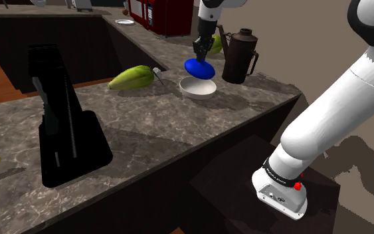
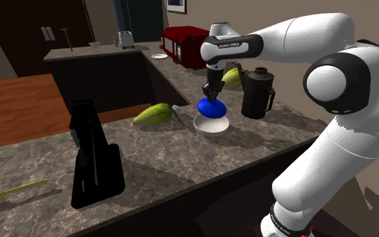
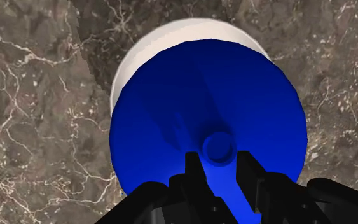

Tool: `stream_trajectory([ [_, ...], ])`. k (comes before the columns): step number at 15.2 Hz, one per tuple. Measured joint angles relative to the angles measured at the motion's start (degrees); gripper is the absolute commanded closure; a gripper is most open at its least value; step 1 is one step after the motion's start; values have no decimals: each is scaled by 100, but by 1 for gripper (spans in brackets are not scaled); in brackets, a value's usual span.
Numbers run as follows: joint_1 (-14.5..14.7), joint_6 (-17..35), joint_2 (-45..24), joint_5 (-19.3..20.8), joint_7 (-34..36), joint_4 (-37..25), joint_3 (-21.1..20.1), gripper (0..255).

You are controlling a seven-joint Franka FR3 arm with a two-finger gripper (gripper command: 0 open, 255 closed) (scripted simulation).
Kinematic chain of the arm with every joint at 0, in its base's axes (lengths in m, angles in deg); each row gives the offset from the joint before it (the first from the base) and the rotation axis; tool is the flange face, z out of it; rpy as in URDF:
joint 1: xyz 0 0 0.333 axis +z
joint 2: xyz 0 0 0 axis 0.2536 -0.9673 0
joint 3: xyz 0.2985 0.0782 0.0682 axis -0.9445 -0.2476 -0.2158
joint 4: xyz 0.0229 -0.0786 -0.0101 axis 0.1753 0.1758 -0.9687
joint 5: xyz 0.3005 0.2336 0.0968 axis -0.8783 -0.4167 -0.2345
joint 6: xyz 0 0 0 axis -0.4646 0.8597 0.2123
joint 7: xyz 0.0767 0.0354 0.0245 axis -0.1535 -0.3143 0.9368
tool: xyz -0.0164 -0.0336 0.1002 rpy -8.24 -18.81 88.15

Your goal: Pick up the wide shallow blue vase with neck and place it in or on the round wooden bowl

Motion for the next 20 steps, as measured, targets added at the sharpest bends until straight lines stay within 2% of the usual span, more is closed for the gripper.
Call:
stream_trajectory([
  [10, 2, 789, -115, -1, -7, 675, -5, 255],
  [17, 6, 896, -134, -1, 1, 760, -10, 255],
  [18, 7, 897, -134, -1, 1, 760, -10, 0],
  [20, 7, 898, -133, -1, 1, 760, -10, 0],
])
